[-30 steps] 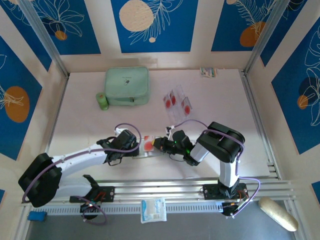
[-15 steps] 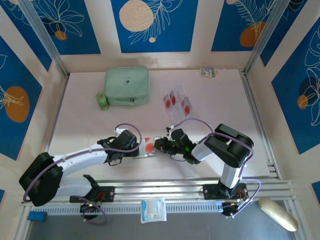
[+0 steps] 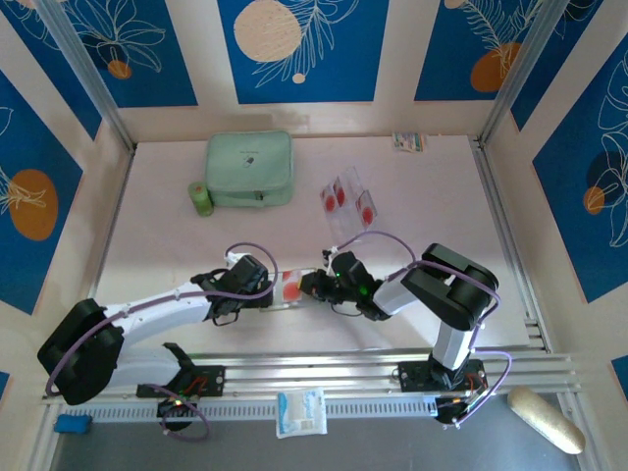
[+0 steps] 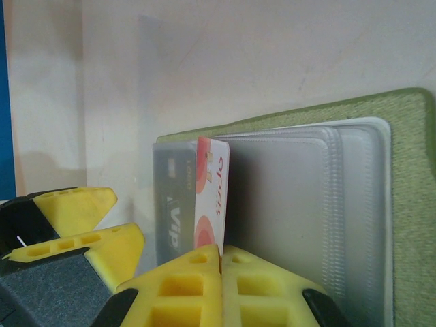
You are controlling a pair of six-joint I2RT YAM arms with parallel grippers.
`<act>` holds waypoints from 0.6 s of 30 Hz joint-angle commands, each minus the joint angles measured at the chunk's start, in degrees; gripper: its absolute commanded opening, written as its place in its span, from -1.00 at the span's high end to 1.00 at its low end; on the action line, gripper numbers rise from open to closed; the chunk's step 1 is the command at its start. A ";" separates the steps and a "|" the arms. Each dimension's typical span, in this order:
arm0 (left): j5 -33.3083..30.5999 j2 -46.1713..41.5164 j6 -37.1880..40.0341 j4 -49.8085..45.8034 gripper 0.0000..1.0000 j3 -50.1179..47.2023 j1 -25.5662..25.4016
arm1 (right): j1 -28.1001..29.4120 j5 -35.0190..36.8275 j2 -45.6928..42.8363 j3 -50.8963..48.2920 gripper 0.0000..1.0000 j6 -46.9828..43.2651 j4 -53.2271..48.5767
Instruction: Put the credit cards into the card holder
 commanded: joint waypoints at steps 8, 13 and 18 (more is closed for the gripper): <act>0.26 0.67 -0.41 0.01 -0.95 -0.55 0.49 | 1.05 -0.02 0.22 0.11 1.00 -0.80 -6.72; 0.28 0.66 -0.35 0.02 -0.95 -0.54 0.52 | 1.08 0.14 -0.21 -0.31 1.00 -0.43 -7.05; 0.29 0.86 -0.33 0.18 -0.96 -0.48 0.57 | 1.04 0.39 -1.31 -0.16 1.00 -0.64 -8.51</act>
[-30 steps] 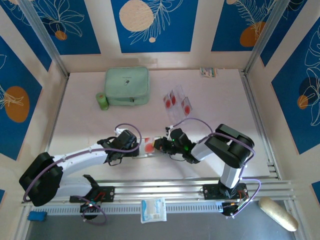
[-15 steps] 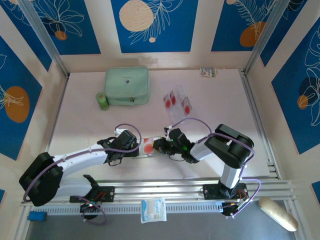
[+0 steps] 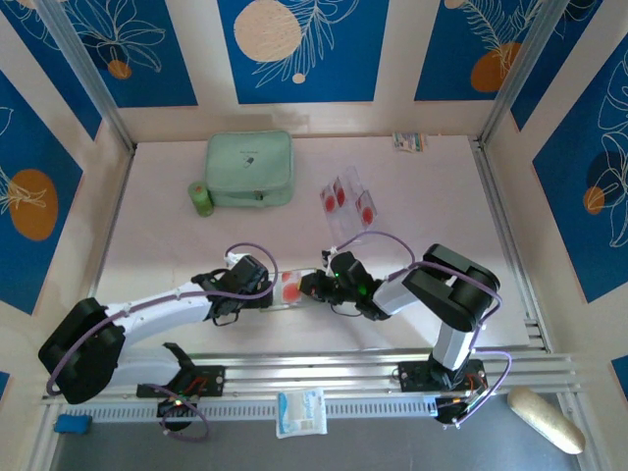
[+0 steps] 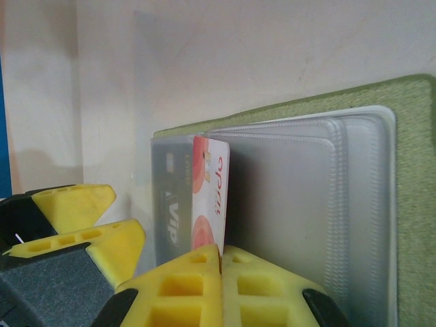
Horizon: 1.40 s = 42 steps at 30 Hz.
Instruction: Put the credit cards into the card holder
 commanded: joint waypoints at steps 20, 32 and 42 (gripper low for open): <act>0.32 0.56 -0.28 0.77 -0.96 -0.98 0.50 | 0.95 -1.14 1.40 2.33 1.00 -0.91 -9.59; 0.28 0.79 -0.46 1.13 -0.96 -1.03 0.49 | 1.65 -2.67 3.52 4.04 1.00 -0.73 -10.69; -1.16 0.76 -1.40 0.86 -0.96 -1.32 0.52 | 0.75 -4.38 -0.15 6.76 0.20 -5.23 -19.83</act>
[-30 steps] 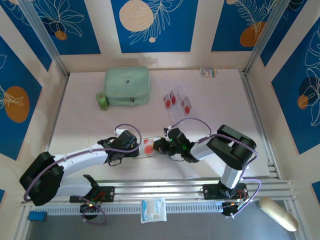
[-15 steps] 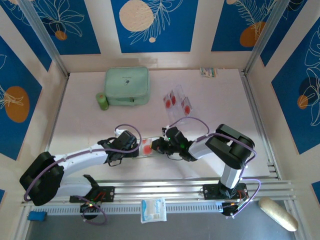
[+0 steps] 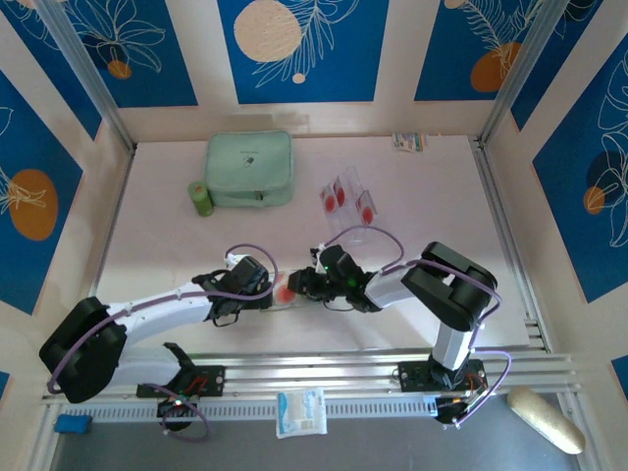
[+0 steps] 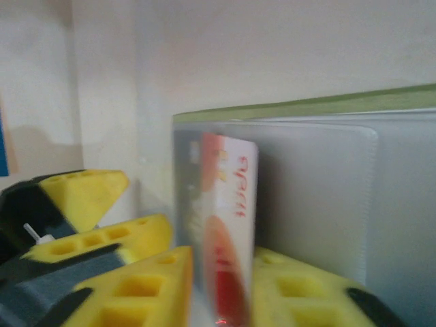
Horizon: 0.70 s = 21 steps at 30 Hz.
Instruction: Put the credit cards into the card holder
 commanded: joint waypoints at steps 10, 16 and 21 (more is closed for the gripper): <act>-1.36 0.87 -1.71 1.85 -0.96 -2.01 0.49 | -1.53 1.06 -7.22 5.83 0.36 -11.53 -26.29; -1.56 0.90 -1.66 2.52 -0.96 -2.56 0.58 | -1.35 0.54 -3.96 9.05 0.67 -12.26 -27.08; -1.31 0.91 -1.60 2.87 -0.96 -2.56 0.58 | -0.88 0.14 -0.65 11.18 0.75 -12.41 -27.35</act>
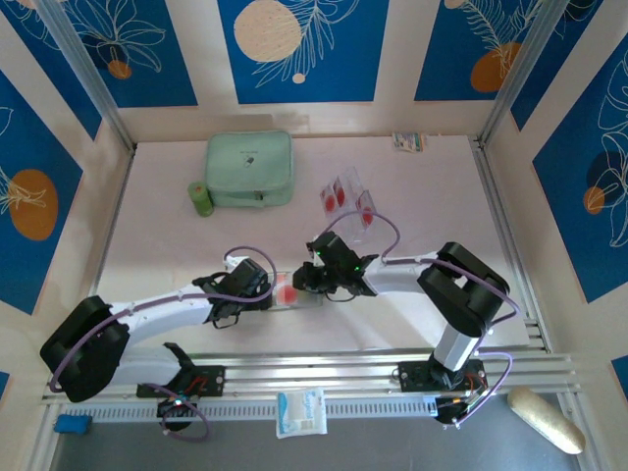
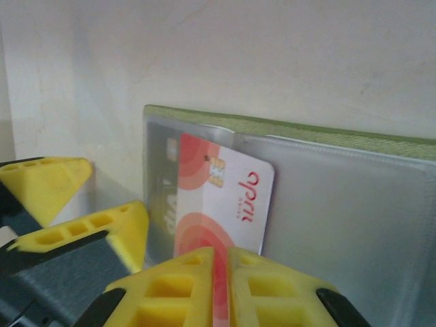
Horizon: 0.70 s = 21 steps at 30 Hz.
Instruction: Put the credit cards into the card holder
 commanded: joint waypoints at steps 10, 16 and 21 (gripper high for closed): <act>-0.54 0.32 -0.18 0.32 -0.96 0.11 0.69 | 2.29 -2.14 6.90 6.46 0.85 -0.90 -3.72; -1.79 -2.06 0.02 -2.73 -0.98 2.81 1.14 | 2.02 -2.72 4.34 7.48 0.87 -1.20 -5.00; -4.11 -4.06 -2.32 -7.62 -1.00 3.20 2.76 | 1.48 -0.64 0.60 6.50 0.90 -2.18 -7.83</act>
